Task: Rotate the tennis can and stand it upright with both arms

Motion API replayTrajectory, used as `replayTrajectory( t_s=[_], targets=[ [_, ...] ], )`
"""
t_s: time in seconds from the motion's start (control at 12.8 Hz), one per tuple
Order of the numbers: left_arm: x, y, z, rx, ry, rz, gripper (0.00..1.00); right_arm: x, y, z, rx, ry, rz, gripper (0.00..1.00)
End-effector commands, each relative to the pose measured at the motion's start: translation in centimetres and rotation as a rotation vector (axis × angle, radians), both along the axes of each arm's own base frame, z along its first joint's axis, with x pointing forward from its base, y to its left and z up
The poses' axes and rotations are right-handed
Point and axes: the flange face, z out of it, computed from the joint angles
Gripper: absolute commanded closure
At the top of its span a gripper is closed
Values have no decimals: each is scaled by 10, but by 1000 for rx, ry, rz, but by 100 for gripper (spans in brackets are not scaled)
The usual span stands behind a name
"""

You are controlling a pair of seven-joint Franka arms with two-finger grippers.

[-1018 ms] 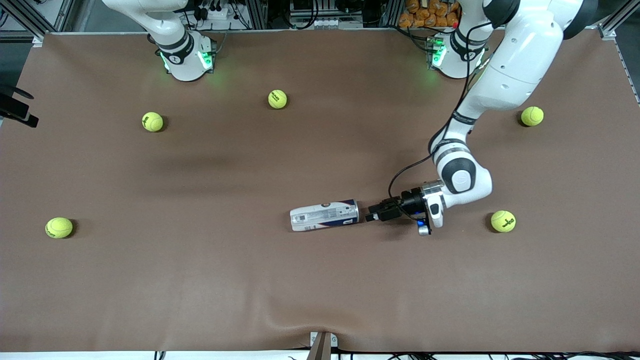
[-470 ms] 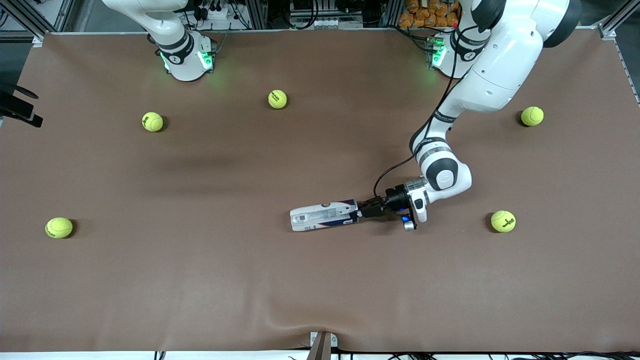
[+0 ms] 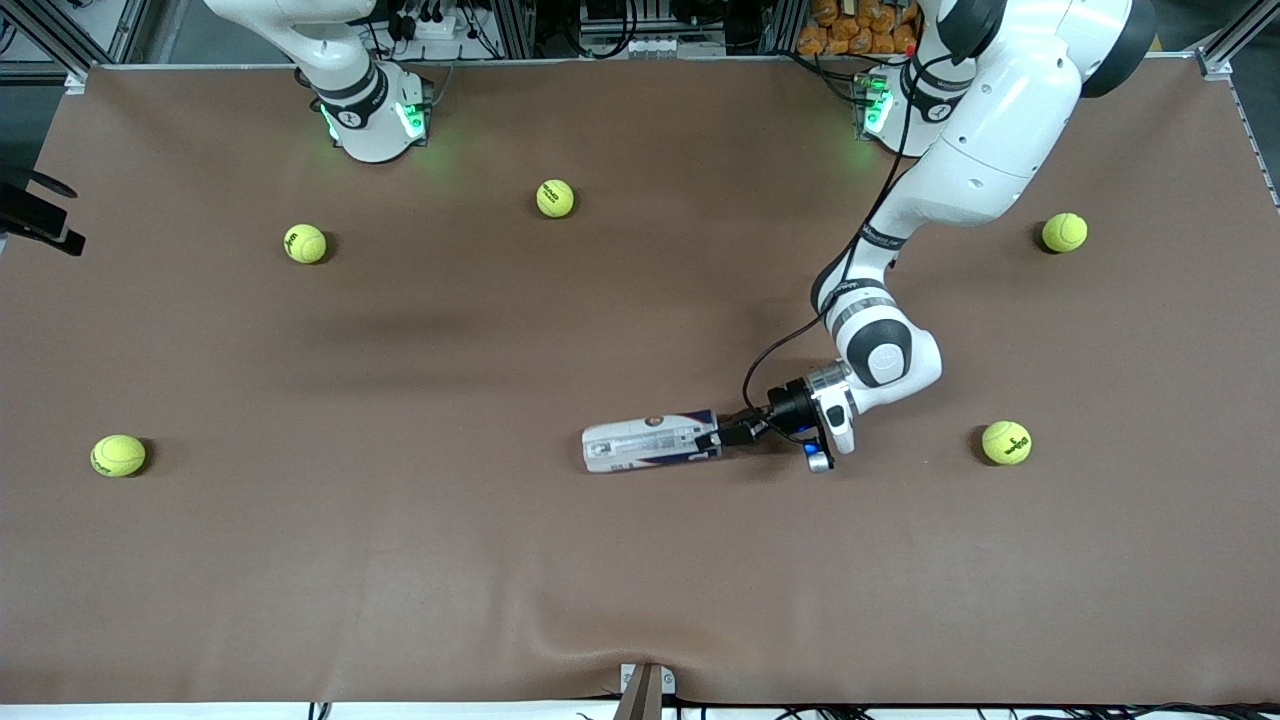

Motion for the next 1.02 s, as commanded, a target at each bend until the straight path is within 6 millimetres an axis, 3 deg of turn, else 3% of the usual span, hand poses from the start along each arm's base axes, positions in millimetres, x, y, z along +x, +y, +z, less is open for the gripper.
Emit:
replayTrajectory(
  t_s=[0.0, 0.31, 0.55, 0.71, 0.94],
  targets=[
    [11, 2, 30, 51, -17, -30, 100, -2, 3, 4, 3, -27, -4, 0],
    [24, 0, 103, 106, 72, -96, 100, 5, 26, 1, -16, -28, 43, 0],
    [23, -13, 159, 198, 143, -141, 100, 9, 44, -4, -77, -14, 82, 0],
    [24, -35, 188, 303, 189, -174, 100, 10, 44, -3, -76, -17, 81, 0],
    [21, -89, 244, 509, 232, -148, 100, 8, 35, -2, -62, -18, 62, 0]
  ],
)
